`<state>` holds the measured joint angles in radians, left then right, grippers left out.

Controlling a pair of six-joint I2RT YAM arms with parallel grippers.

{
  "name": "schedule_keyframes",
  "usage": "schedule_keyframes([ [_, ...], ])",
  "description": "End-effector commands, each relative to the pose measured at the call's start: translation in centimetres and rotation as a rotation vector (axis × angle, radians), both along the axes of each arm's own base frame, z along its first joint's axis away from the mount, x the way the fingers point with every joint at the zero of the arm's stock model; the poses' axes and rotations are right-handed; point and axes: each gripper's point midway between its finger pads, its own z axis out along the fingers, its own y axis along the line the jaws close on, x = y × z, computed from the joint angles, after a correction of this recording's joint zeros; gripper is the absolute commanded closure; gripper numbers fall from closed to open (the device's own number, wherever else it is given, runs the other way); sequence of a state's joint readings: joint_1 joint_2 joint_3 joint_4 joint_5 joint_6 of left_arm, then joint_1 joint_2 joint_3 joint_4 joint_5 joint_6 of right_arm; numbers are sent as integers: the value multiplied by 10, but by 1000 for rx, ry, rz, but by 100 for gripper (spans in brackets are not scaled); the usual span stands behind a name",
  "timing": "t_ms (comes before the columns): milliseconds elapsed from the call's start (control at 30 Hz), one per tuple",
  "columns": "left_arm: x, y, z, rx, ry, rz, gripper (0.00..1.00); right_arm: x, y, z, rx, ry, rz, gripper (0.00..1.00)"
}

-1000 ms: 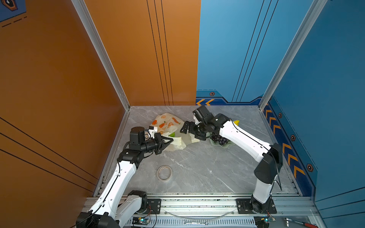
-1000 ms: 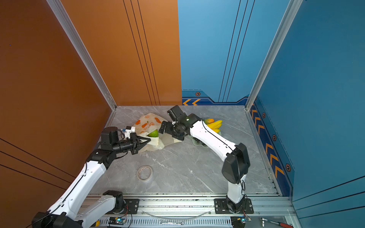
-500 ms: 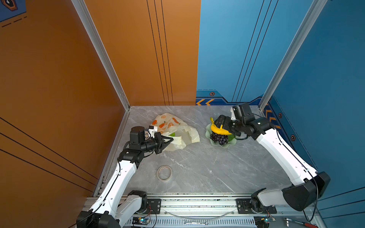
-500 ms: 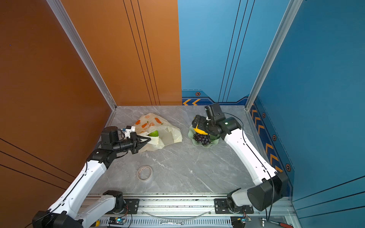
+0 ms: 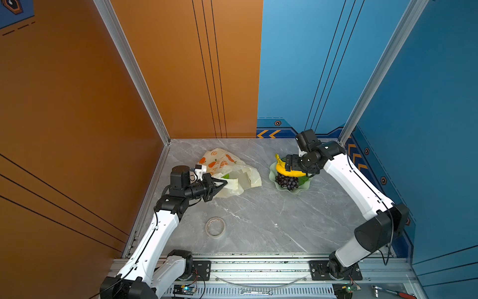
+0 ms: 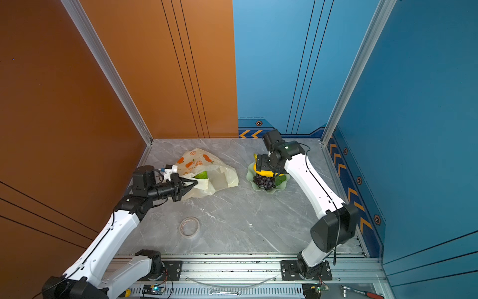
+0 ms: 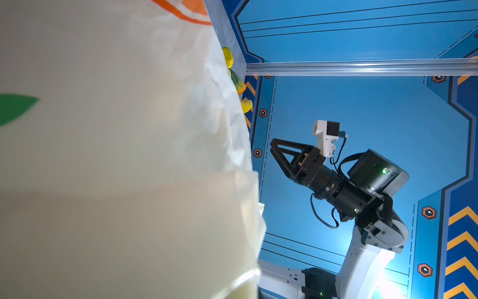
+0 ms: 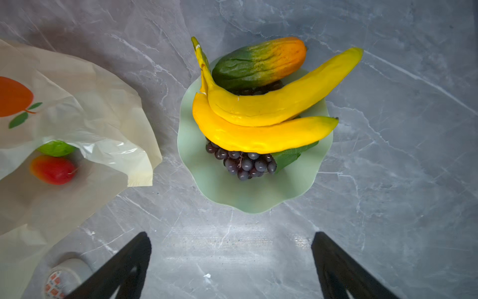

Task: Place the fruits into the plastic bag
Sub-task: Pick up the fruit from the plate.

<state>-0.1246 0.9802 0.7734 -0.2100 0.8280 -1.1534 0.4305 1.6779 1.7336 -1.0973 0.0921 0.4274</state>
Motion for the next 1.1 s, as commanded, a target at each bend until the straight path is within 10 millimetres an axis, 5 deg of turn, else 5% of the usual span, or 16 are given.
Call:
schedule_keyframes([
  [0, 1, -5, 8, -9, -20, -22, 100, 15, 12, -1, -136, -5, 112, 11],
  [200, 4, -4, 9, -3, -24, -11, 100, 58, 42, -30, -177, 27, 216, 26],
  [500, 9, -1, -1, 8, 6, 10, 100, 106, 49, -65, -166, 65, 199, 37],
  [1067, 9, -1, -15, 14, 49, 10, 100, 137, 41, -103, -221, 91, 221, 43],
])
